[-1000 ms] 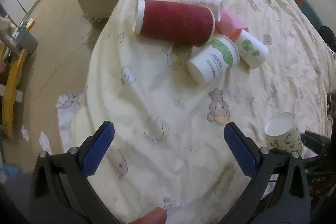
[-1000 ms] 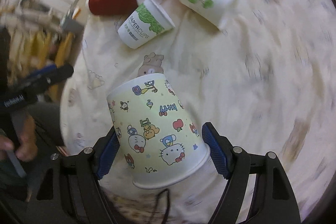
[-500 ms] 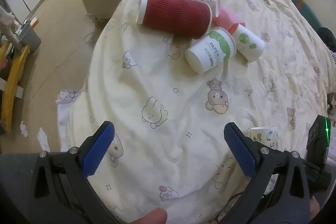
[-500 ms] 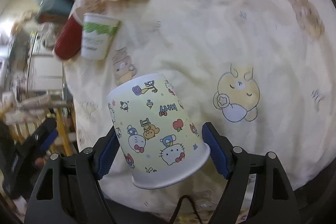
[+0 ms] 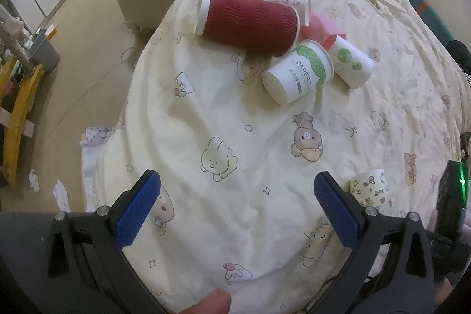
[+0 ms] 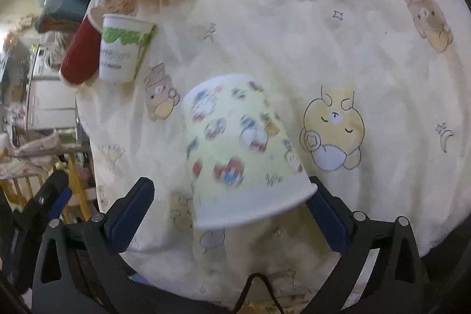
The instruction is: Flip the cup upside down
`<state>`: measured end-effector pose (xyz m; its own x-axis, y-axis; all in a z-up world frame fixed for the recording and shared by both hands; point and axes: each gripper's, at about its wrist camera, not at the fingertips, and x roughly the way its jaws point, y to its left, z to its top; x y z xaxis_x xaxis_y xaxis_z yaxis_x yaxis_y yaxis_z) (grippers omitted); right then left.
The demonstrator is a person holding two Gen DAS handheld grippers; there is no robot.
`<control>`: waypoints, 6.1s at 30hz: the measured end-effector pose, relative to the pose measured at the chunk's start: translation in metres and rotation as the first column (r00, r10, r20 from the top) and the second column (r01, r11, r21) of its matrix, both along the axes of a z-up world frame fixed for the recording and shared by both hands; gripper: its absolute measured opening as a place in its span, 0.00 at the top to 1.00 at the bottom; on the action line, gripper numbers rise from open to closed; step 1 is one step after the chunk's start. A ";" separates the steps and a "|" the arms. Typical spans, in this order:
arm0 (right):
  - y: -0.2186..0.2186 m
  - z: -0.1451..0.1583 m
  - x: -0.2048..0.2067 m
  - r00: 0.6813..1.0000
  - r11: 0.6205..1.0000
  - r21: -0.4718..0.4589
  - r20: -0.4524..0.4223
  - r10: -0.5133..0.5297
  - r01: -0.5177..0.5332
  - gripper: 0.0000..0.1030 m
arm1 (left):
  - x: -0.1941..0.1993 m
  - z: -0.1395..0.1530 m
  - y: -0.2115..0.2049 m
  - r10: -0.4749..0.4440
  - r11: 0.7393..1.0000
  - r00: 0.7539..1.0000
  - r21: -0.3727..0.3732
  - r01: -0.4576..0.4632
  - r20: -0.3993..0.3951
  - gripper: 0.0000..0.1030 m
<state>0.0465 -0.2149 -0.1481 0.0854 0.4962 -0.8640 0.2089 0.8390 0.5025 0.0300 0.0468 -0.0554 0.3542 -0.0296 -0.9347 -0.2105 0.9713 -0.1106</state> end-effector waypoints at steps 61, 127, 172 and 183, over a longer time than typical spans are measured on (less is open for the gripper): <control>-0.153 0.094 -0.023 0.877 0.975 -0.112 0.465 -0.117 0.190 0.00 | 0.072 -0.068 -0.180 -0.135 0.989 0.906 -0.116 0.096 -0.402 0.27; -0.105 0.076 -0.021 0.910 0.987 -0.155 0.413 0.017 0.052 0.00 | 0.070 0.013 -0.137 -0.218 0.976 0.973 -0.035 0.215 -0.082 0.51; -0.121 0.089 -0.024 0.889 0.994 -0.065 0.455 -0.048 0.087 0.00 | 0.037 0.047 -0.145 -0.218 0.976 0.975 0.031 0.217 0.045 0.29; -0.092 0.119 -0.047 0.802 0.989 -0.145 0.595 0.061 0.032 0.00 | -0.027 0.069 -0.076 -0.139 0.988 0.954 0.102 0.115 0.265 0.07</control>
